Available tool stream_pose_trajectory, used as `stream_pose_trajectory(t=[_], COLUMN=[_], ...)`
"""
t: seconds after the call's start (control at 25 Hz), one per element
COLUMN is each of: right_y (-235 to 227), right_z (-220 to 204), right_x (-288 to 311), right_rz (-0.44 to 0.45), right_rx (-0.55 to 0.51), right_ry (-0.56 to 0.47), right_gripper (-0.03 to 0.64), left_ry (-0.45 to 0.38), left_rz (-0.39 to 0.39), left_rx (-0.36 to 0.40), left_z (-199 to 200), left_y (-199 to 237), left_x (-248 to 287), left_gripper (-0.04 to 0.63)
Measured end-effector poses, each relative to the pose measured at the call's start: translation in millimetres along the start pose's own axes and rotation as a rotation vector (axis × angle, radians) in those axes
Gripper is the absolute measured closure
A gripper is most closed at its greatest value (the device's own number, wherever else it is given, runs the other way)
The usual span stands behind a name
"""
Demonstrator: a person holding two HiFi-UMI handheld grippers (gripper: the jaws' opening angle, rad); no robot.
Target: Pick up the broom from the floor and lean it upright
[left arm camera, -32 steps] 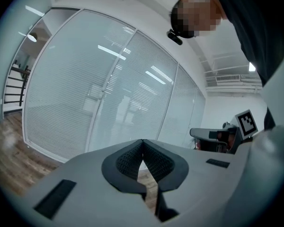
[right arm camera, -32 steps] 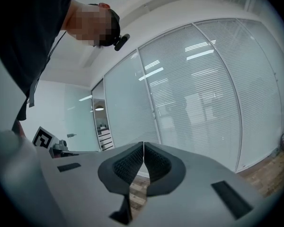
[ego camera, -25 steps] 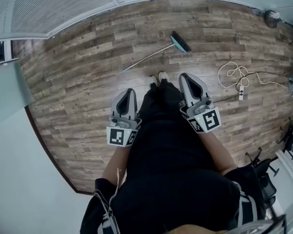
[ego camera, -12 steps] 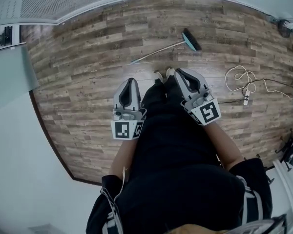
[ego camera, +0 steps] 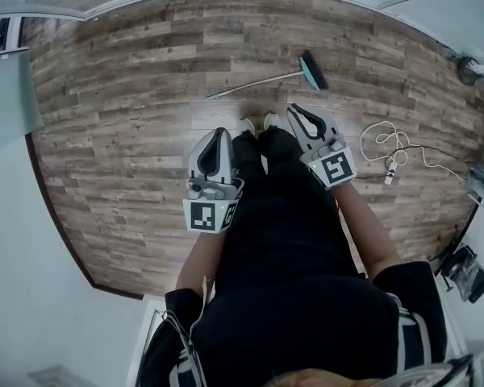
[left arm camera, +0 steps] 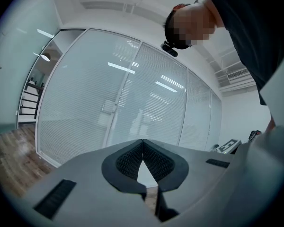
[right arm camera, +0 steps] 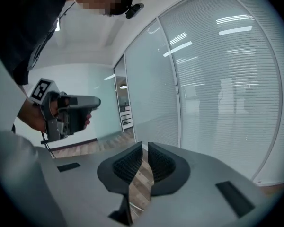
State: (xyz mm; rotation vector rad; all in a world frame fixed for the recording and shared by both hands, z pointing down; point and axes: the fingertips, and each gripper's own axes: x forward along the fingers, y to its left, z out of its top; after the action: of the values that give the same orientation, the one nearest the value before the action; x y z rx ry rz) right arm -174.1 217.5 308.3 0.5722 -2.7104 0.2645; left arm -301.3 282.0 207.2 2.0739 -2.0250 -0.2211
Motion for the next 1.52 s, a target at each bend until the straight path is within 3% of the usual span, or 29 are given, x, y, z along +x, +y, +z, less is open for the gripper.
stream_pose_trajectory(t=[0.16, 0.24, 0.52, 0.84, 1.12, 1.28, 1.52], right_y=[-31.7, -43.2, -67.7, -102.4, -115.8, -128.1, -149.8], right_z=[-66.2, -108.6, -282.0, -463.0, -581.5, -644.7, -742.2], right_x=[63.4, 91.4, 180.7, 246.0, 286.5, 305.1, 324.4], right_rz=[-0.010, 0.014, 0.129, 0.263, 0.325, 0.361, 0.424], right_rx=[-0.002, -0.019, -0.065, -0.268, -0.300, -0.277, -0.405], right_ry=[0.088, 0.155, 0.379, 0.617, 0.719, 0.744, 0.834], right_gripper=[0.559, 0.525, 0.517, 0.499, 0.489, 0.486, 0.480], left_ry=[-0.007, -0.004, -0.008, 0.012, -0.019, -0.068, -0.128], left_rz=[0.005, 0.008, 0.043, 0.052, 0.011, 0.033, 0.063], left_rx=[-0.022, -0.020, 0.003, 0.033, 0.028, 0.038, -0.052], left_z=[-35.0, -54.3, -136.6, -244.4, -315.5, -342.1, -382.0], left_y=[23.2, 36.3, 109.9, 175.7, 199.4, 218.9, 249.0], left_x=[20.1, 28.5, 51.1, 87.0, 125.7, 140.1, 157.2], left_gripper=[0.577, 0.577, 0.577, 0.577, 0.577, 0.576, 0.575])
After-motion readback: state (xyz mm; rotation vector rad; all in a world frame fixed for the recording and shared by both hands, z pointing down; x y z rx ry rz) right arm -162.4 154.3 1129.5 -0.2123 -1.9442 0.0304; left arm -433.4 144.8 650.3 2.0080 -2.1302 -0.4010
